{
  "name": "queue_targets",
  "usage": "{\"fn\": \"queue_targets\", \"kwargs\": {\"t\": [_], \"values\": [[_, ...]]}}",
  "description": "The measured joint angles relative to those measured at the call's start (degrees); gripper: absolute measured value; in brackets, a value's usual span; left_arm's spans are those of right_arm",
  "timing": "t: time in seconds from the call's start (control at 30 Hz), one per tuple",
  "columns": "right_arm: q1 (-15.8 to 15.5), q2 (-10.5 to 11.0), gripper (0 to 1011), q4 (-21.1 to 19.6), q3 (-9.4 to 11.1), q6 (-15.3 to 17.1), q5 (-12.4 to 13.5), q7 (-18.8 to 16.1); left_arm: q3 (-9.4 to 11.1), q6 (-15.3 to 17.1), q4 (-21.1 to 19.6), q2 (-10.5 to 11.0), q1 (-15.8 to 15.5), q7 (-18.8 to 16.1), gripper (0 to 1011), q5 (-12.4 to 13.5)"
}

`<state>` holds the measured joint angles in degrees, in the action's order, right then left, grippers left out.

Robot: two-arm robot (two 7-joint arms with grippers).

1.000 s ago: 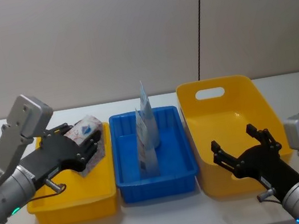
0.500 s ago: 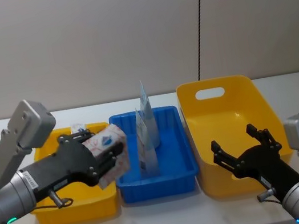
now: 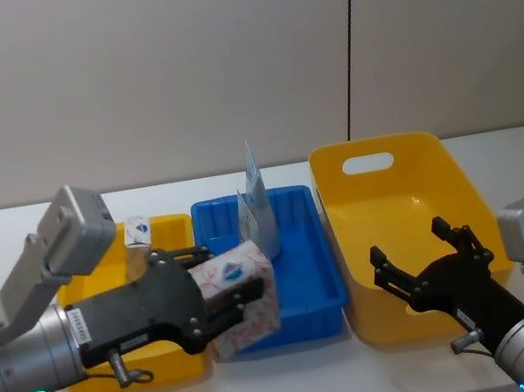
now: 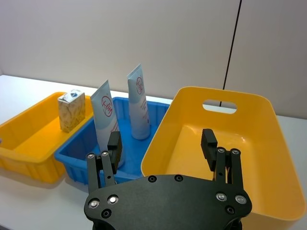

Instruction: Bimanual collaborative sorting of washing and personal care products

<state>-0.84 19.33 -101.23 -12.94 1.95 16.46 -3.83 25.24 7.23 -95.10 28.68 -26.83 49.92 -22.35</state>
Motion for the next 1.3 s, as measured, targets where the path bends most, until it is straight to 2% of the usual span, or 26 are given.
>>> {"fn": "queue_targets", "kwargs": {"t": [0.27,0.5,0.93,1.3], "values": [[0.0,0.0,1000,0.0,0.0,0.0,0.0,0.0,2.3,-1.6,3.2,-1.2,-2.1,4.4,377,-1.7],[0.0,0.0,1000,0.0,0.0,0.0,0.0,0.0,3.5,-1.9,5.0,-1.8,-3.3,6.1,377,-2.5],[0.0,0.0,1000,0.0,0.0,0.0,0.0,0.0,5.3,-1.6,7.2,-2.0,-4.8,7.8,376,-3.3],[0.1,0.0,1000,0.0,0.3,-0.2,0.6,-1.0,6.0,-1.3,8.0,-2.1,-5.4,8.3,376,-3.6]]}}
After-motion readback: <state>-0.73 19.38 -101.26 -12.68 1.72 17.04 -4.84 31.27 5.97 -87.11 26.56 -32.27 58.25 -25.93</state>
